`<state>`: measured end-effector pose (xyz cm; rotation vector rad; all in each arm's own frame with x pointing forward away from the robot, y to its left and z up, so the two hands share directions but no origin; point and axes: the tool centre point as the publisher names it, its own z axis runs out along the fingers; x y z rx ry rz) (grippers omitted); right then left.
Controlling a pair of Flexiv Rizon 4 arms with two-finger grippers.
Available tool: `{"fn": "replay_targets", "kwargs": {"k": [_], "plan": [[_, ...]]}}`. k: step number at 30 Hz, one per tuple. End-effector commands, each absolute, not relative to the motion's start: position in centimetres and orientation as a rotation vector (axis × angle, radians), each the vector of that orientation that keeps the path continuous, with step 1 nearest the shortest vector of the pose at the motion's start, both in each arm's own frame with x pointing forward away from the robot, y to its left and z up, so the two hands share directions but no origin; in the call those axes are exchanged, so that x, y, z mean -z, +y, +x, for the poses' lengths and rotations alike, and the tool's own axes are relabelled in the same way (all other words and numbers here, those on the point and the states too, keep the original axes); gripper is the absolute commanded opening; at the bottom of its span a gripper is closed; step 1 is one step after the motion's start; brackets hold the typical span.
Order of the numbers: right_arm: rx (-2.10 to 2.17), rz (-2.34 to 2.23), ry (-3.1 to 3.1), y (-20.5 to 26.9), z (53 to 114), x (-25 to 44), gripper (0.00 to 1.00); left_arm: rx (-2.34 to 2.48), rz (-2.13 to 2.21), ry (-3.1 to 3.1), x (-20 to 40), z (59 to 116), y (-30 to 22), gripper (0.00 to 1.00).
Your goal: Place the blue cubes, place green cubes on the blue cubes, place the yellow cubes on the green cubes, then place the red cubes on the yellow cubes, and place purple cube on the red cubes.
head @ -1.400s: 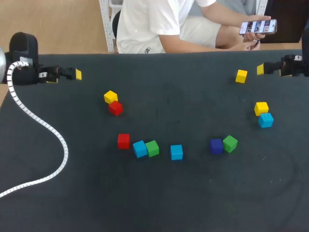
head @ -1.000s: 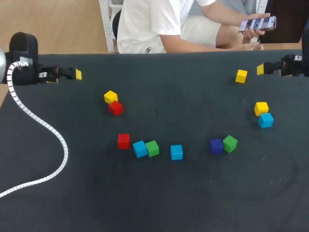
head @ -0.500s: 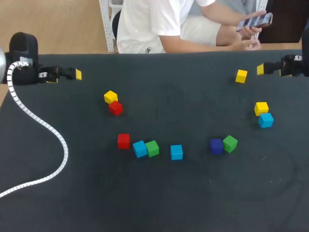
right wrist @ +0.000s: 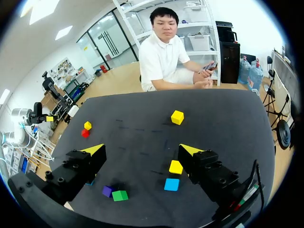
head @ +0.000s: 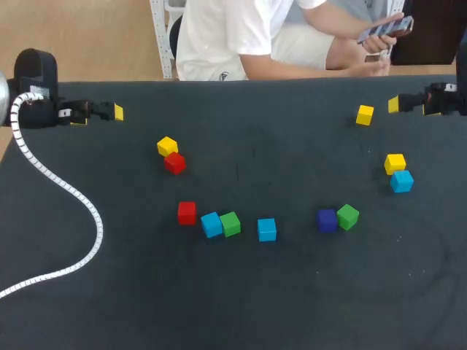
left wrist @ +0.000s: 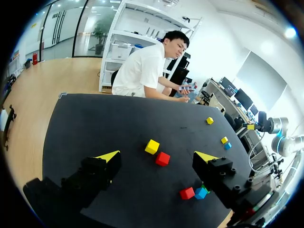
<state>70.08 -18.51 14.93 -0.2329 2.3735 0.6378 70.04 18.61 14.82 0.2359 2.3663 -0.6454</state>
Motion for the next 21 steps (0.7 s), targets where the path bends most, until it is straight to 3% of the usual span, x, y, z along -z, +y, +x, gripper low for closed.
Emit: {"fn": "replay_targets", "kwargs": {"k": [1, 9, 13, 21], "plan": [[-0.636, -0.231, 2.374, -18.5, 70.0, -15.0, 1.0, 0.64, 0.233, 2.372, -14.9, 70.0, 18.5, 1.0], [-0.636, -0.231, 2.374, -18.5, 70.0, -15.0, 1.0, 0.593, 0.401, 2.391, -16.0, 72.0, 17.7, 1.0], [-0.636, -0.231, 2.374, -18.5, 70.0, -15.0, 1.0, 0.459, 0.62, 2.412, -17.0, 72.8, 15.2, 1.0], [-0.636, -0.231, 2.374, -18.5, 70.0, -15.0, 1.0, 0.626, 1.129, 2.091, -18.1, 71.6, 11.2, 1.0]]}}
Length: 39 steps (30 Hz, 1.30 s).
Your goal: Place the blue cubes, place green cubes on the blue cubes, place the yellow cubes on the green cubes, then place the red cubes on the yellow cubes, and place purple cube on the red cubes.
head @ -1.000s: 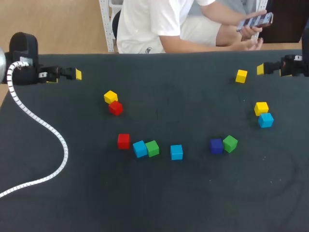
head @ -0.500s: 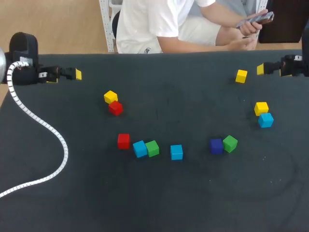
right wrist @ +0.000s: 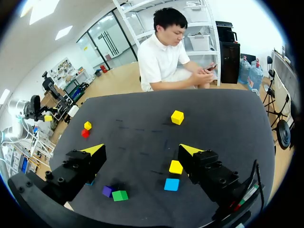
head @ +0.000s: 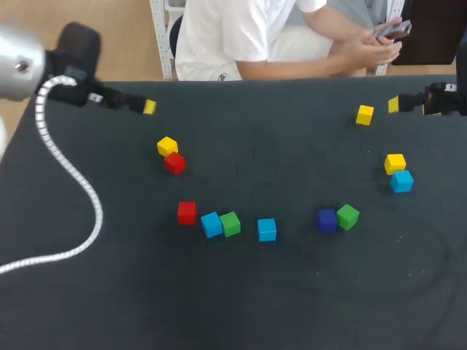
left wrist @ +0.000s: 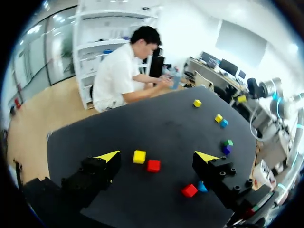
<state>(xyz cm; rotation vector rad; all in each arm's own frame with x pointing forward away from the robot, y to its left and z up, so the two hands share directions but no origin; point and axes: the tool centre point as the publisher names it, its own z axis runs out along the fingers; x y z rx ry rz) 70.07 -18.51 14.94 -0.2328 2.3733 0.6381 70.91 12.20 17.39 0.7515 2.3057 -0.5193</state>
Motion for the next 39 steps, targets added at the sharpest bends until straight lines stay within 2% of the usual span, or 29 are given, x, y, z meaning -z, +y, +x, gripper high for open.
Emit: {"fn": "replay_targets", "kwargs": {"k": [1, 12, 34, 39], "plan": [[-0.636, -0.231, 2.374, -18.5, 70.0, -15.0, 1.0, 0.652, 1.176, 2.043, -18.2, 71.5, 11.0, 1.0], [-0.636, -0.231, 2.374, -18.5, 70.0, -15.0, 1.0, 0.861, 1.439, 1.872, -17.2, 69.6, 10.5, 1.0], [-0.636, -0.231, 2.374, -18.5, 70.0, -15.0, 1.0, 0.867, 1.397, 1.825, -17.6, 69.0, 10.6, 1.0], [-0.636, -0.231, 2.374, -18.5, 70.0, -15.0, 1.0, 0.662, 1.714, 1.795, -19.6, 68.0, 6.8, 1.0]]}}
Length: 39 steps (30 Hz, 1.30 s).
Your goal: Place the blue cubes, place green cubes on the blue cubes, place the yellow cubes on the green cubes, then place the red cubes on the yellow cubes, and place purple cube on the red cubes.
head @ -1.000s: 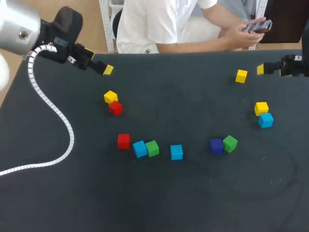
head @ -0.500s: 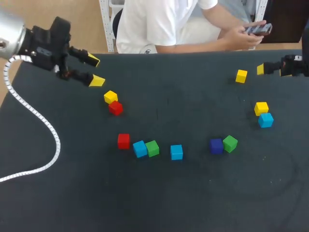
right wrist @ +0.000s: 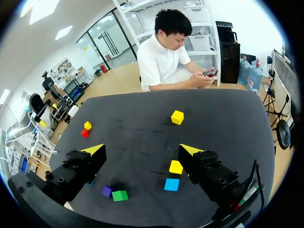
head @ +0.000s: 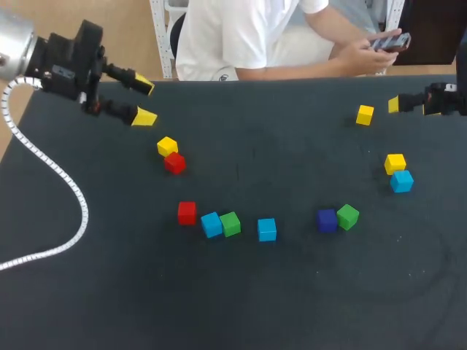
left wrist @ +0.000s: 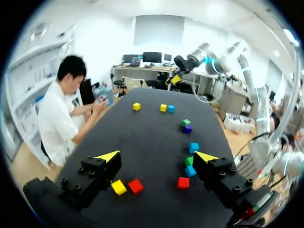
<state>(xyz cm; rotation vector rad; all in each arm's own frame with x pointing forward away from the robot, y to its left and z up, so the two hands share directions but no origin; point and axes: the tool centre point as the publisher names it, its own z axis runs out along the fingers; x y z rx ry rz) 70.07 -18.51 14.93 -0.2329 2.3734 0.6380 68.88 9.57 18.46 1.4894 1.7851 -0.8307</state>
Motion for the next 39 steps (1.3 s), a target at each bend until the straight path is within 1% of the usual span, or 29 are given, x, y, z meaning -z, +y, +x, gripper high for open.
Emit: {"fn": "replay_targets", "kwargs": {"k": [1, 5, 10, 15, 20, 32, 39], "plan": [[-0.636, -0.231, 2.374, -18.5, 70.0, -15.0, 1.0, 0.626, 1.791, 1.773, -19.9, 67.7, 5.8, 1.0], [-0.636, -0.231, 2.374, -18.5, 70.0, -15.0, 1.0, 0.619, 2.001, 1.781, -19.7, 66.0, 2.8, 1.0], [-0.636, -0.231, 2.374, -18.5, 70.0, -15.0, 1.0, 0.616, 2.145, 1.844, -17.6, 64.0, 1.6, 1.0], [-0.636, -0.231, 2.374, -18.5, 70.0, -15.0, 1.0, 0.777, 2.081, 1.928, -13.9, 63.2, 2.6, 1.0], [-0.636, -0.231, 2.374, -18.5, 70.0, -15.0, 1.0, 0.773, 2.056, 2.08, -11.0, 63.5, 3.8, 1.0], [-0.636, -0.231, 2.374, -18.5, 70.0, -15.0, 1.0, 0.6, 1.898, 2.091, -10.1, 66.7, 2.9, 1.0], [-0.636, -0.231, 2.374, -18.5, 70.0, -15.0, 1.0, 0.608, 1.76, 2.092, -10.0, 67.2, 3.3, 1.0]]}}
